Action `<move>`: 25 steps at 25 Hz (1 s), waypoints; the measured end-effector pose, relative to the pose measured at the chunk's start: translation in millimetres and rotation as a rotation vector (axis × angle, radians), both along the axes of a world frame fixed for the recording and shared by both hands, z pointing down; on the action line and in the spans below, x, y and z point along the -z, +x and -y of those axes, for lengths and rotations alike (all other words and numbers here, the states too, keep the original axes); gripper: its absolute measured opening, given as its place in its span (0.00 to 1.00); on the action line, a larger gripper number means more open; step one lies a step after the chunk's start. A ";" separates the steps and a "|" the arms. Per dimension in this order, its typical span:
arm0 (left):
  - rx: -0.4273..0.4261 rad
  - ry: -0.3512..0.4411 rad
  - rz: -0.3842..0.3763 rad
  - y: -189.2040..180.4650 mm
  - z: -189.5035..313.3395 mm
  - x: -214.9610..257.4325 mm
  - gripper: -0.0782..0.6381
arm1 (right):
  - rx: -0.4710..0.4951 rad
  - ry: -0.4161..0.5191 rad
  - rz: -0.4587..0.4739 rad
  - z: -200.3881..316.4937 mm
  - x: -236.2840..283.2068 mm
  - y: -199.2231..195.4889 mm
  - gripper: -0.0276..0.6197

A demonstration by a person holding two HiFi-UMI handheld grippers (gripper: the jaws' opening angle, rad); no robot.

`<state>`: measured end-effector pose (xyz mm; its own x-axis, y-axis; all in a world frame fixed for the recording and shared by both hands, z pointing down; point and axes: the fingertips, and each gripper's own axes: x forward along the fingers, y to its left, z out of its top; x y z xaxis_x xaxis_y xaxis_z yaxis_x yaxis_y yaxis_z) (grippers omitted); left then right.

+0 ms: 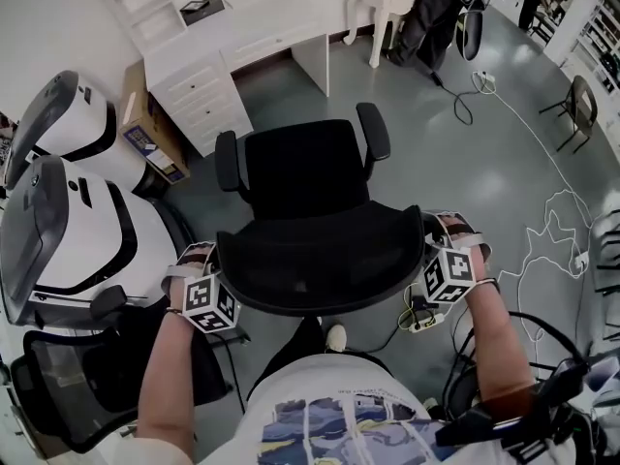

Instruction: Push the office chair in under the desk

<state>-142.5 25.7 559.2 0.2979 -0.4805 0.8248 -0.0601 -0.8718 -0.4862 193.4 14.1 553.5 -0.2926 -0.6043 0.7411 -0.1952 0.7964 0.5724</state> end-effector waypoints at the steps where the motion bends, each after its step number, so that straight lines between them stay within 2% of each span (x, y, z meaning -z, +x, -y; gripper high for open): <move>1: -0.001 0.002 -0.001 0.5 5.4 0.3 0.32 | -0.001 -0.006 -0.002 6.1 -0.5 0.2 0.37; 10: -0.029 0.010 -0.012 5.2 61.5 -0.7 0.31 | -0.031 -0.066 -0.027 55.2 -8.2 7.3 0.37; 21: -0.101 0.029 0.003 34.3 127.2 -3.3 0.26 | -0.073 -0.042 -0.065 126.2 -9.4 40.8 0.37; 25: -0.101 0.017 0.011 47.0 148.0 -5.3 0.25 | -0.080 -0.043 -0.078 154.2 -9.6 53.9 0.38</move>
